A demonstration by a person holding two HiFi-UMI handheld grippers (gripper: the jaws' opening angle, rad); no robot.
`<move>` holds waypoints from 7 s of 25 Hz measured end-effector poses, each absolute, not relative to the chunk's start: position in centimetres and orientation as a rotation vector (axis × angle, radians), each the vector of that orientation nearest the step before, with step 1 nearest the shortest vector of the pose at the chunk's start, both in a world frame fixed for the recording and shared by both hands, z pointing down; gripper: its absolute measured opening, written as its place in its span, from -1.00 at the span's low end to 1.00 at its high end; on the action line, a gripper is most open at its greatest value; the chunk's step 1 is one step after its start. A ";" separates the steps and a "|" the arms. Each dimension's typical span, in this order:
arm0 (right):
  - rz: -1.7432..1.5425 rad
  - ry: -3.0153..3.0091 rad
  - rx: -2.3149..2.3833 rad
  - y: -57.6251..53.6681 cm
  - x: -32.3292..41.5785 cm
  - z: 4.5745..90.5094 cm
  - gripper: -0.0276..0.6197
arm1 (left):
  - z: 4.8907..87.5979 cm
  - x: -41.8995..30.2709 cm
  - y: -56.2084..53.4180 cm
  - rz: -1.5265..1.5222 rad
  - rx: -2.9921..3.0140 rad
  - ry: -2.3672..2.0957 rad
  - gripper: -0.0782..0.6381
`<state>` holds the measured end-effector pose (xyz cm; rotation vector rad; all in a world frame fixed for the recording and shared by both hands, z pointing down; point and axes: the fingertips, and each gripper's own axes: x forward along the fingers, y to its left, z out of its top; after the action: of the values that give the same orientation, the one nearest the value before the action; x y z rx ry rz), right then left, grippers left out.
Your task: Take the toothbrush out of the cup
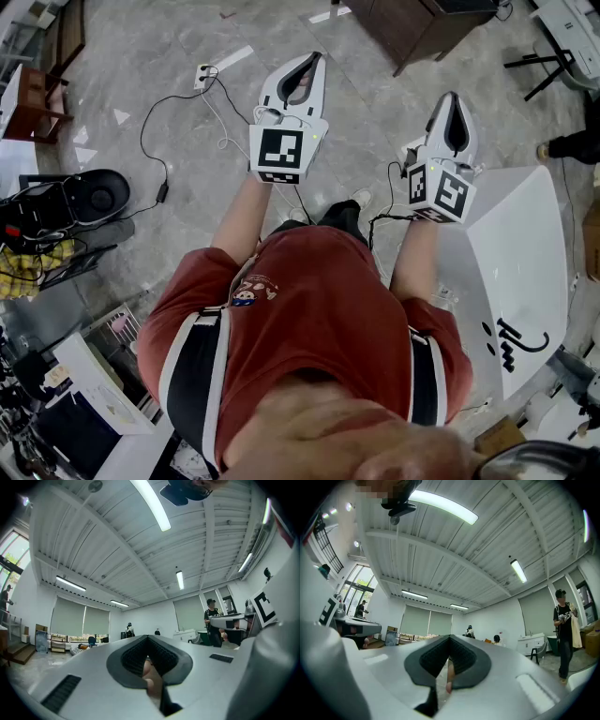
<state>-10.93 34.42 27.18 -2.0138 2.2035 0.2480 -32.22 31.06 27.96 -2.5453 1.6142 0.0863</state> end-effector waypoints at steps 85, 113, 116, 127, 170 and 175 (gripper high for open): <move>0.144 2.154 -2.193 -12.4 13.3 30.1 -0.88 | 32.2 -6.4 -17.7 0.119 -2.740 1.548 -0.77; 0.030 2.137 -2.034 -33.9 28.1 31.6 -0.88 | 30.7 8.8 -36.8 -0.015 -2.637 1.549 -0.77; 0.010 2.127 -2.016 -36.0 30.2 32.1 -0.88 | 31.0 11.1 -38.5 -0.038 -2.633 1.547 -0.77; -0.062 2.152 -2.007 -41.7 32.9 34.6 -0.88 | 33.1 14.3 -43.2 -0.093 -2.659 1.562 -0.77; -0.423 2.261 -2.254 -65.3 35.6 51.2 -0.20 | 46.5 19.1 -64.3 -0.319 -3.080 1.402 -0.77; -0.416 2.275 -2.255 -65.9 35.4 51.7 -0.26 | 47.2 19.4 -64.6 -0.343 -3.091 1.392 -0.77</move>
<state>35.37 -65.87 51.70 -2.2553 2.2748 -0.4156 19.42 -64.61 47.18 -3.0913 1.3924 -0.3430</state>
